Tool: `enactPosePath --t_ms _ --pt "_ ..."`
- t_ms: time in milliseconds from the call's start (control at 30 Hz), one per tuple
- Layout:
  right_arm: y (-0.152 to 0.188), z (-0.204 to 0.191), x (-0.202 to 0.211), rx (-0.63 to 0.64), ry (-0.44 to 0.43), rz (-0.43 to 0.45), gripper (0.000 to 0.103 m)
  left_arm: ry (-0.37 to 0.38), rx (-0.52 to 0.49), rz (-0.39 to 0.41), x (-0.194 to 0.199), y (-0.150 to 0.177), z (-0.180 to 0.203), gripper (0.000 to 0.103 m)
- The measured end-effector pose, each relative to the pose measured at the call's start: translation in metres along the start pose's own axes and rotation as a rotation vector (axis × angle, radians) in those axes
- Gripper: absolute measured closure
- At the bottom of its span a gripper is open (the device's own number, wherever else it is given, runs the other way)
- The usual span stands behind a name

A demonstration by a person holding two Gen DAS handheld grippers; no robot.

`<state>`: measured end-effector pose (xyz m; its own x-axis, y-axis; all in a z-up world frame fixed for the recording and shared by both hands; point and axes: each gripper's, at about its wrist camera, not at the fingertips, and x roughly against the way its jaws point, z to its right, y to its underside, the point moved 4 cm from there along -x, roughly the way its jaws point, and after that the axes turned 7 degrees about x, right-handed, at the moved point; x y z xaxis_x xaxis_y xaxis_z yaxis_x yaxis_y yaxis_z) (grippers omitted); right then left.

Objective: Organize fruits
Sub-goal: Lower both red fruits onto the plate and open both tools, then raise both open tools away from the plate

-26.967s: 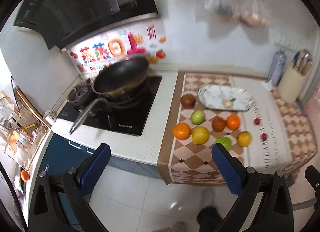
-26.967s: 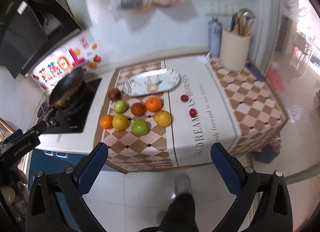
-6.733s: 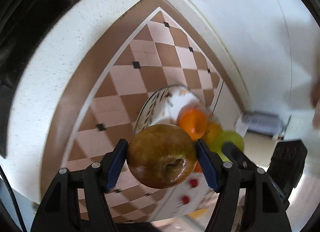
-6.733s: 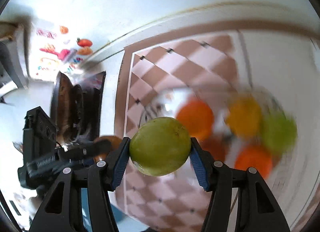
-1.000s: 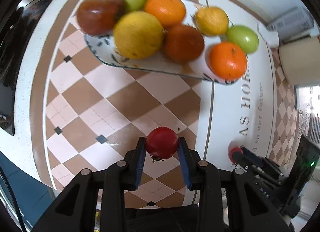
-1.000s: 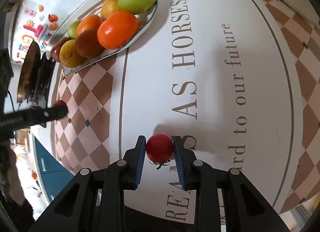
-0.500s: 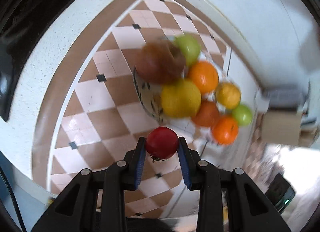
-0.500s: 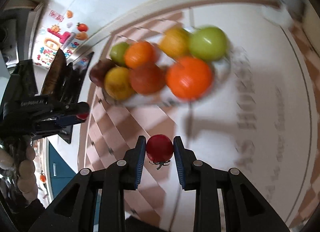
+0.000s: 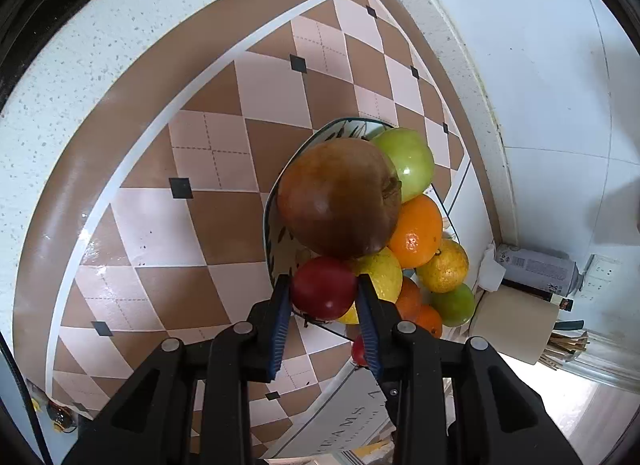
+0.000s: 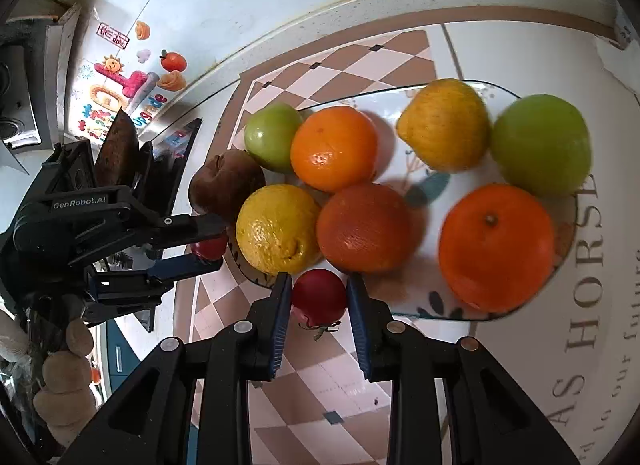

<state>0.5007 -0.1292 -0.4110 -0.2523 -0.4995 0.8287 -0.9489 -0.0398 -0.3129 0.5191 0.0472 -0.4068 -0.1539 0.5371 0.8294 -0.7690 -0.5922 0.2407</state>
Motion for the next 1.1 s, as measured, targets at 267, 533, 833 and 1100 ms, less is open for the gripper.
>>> enactPosePath --t_ms 267,533,833,1100 --pt "0.004 -0.006 -0.008 0.027 0.022 -0.003 0.072 -0.011 -0.025 -0.043 -0.009 -0.001 0.001 0.069" --pt "0.002 -0.014 -0.001 0.047 0.052 0.01 0.03 -0.067 -0.065 -0.056 -0.01 0.0 0.001 0.066" --pt "0.013 -0.005 0.042 0.047 0.195 -0.005 0.013 -0.285 -0.282 0.063 0.006 0.021 0.012 0.031" --pt "0.021 0.028 0.075 0.025 0.37 -0.032 0.008 -0.526 -0.503 0.189 0.004 0.055 0.016 0.01"
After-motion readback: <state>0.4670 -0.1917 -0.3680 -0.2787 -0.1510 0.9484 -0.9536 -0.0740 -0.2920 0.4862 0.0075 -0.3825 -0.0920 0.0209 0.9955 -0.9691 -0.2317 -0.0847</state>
